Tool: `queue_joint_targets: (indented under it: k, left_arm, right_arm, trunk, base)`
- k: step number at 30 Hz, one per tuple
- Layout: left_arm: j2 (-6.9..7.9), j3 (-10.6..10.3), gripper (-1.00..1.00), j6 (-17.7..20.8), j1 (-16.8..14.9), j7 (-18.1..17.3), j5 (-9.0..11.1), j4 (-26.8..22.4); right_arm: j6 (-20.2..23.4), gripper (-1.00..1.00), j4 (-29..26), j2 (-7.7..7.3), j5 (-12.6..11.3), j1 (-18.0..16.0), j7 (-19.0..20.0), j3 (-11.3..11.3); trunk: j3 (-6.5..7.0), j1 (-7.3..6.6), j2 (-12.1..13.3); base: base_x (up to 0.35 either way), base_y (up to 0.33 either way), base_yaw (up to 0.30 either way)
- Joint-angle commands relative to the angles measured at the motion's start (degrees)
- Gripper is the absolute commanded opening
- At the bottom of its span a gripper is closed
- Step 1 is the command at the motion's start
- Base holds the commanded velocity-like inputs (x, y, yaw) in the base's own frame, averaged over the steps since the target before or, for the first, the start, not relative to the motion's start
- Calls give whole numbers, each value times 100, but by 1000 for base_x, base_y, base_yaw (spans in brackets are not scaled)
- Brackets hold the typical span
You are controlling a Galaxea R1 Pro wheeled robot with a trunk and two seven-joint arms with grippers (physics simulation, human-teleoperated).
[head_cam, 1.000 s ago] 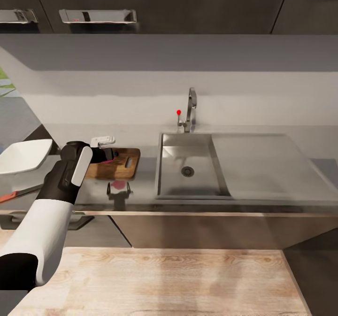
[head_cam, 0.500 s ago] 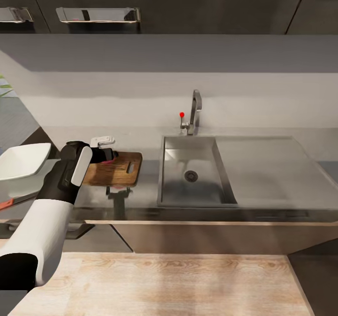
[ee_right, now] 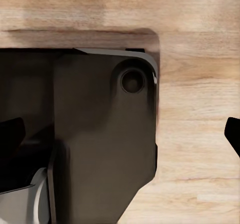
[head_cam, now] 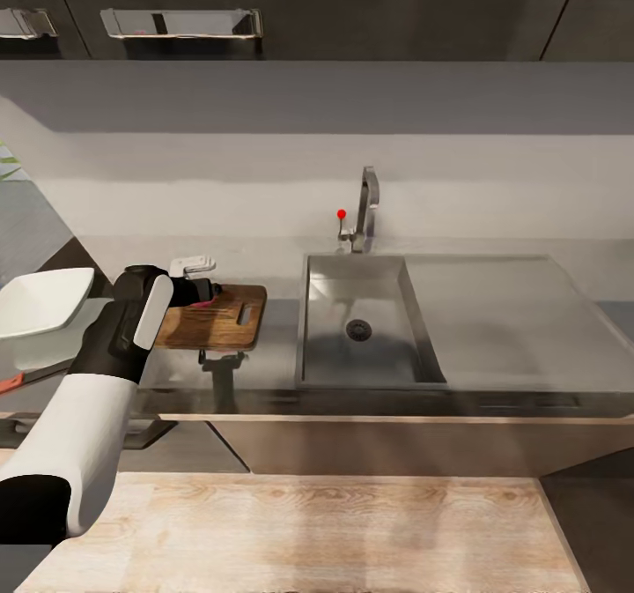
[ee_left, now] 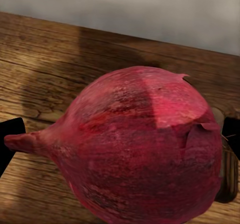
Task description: In the kitchen, take the Vidalia onion out of the sink, dice it on the chopping board with the paring knife, put the diced onion into the bowl on the countertop, then place both the paring knife and the chopping board into the sink.
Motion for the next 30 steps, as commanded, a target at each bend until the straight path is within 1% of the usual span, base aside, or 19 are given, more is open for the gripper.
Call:
queue_joint_targets:
  k: [1, 20, 30]
  left_arm:
    - [6, -16, -100, 15, -4, 59, 60, 2]
    - [13, -16, -100, 15, -4, 59, 58, -4]
    - [15, -16, -100, 15, -4, 59, 56, -5]
  right_arm:
    - [-8, 100, -9, -4, -37, 1, -37, 50]
    - [-8, 100, -9, -5, -37, 1, -37, 50]
    - [-12, 100, -1, -4, -29, 1, -30, 57]
  trunk:
    - [-17, 3, -10]
    - [-182, 3, -10]
    - [-195, 3, -10]
  base:
    - [0, 0, 0]
    - [0, 0, 0]
    - [0, 0, 0]
